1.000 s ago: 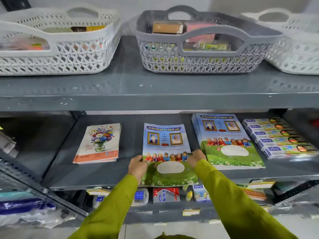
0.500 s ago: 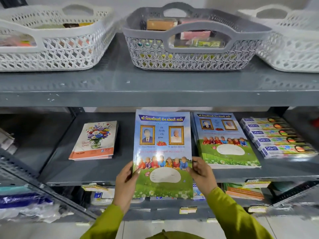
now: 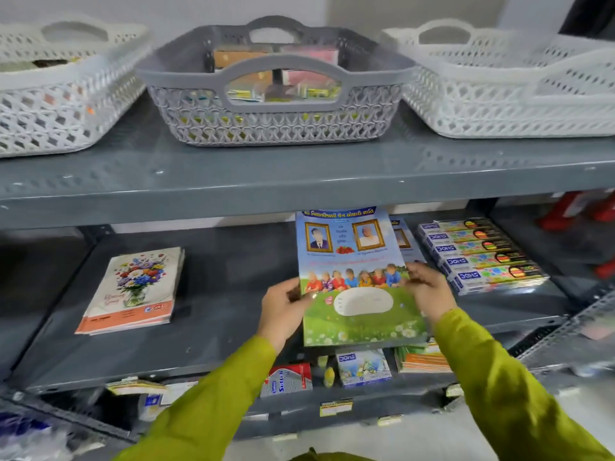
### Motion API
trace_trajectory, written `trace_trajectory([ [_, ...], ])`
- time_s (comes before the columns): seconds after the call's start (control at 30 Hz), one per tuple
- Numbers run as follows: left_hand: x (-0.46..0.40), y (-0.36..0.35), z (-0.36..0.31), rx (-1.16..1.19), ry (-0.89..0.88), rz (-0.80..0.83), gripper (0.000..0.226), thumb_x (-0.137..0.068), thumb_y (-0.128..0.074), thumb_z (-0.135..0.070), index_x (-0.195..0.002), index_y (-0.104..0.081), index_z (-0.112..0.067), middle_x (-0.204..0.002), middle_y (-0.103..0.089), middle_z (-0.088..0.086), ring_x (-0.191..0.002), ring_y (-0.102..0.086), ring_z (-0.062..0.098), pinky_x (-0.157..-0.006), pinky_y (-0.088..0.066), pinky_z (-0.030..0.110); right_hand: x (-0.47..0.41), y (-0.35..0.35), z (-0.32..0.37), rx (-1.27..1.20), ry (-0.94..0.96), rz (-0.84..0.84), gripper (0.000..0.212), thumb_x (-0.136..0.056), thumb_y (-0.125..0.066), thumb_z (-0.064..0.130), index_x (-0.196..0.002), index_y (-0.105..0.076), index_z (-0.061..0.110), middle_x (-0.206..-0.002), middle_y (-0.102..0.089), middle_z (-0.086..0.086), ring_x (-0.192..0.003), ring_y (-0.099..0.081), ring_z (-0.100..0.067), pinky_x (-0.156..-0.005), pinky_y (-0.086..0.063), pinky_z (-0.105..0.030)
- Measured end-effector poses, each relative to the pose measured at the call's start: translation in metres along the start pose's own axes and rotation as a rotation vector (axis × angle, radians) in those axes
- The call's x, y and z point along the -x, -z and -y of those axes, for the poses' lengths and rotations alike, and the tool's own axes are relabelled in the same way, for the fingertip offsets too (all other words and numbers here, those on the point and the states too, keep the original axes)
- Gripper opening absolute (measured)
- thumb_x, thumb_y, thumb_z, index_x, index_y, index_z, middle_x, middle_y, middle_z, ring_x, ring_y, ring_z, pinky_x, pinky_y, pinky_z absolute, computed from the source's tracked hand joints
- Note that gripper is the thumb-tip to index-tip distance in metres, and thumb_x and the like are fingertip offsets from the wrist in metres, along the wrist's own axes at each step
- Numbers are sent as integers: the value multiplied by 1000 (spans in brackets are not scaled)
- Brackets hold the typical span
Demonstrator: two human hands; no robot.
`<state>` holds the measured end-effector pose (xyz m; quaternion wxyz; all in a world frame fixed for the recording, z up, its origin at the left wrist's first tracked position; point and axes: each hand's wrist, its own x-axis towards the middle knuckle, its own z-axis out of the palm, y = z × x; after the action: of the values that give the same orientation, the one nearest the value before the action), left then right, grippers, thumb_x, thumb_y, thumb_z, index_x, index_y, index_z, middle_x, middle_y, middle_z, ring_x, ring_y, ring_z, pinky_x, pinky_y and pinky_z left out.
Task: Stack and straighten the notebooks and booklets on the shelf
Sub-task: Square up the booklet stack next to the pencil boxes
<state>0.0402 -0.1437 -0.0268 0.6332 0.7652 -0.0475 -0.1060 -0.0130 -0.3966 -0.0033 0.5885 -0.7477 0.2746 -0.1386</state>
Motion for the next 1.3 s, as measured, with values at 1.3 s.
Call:
trace_trajectory([
  [1.3,-56,-115,22,216,367,222,68,-88,-32,-75,-143,-39,-36,-128,-67,-2,-111,-70,17,-98,-53,40,-91,45,-36,-161,-378,294,23,-91,-58,25,-114,-56,20,-96,-68,-10,-89,-65,-32,-88,-53,-46],
])
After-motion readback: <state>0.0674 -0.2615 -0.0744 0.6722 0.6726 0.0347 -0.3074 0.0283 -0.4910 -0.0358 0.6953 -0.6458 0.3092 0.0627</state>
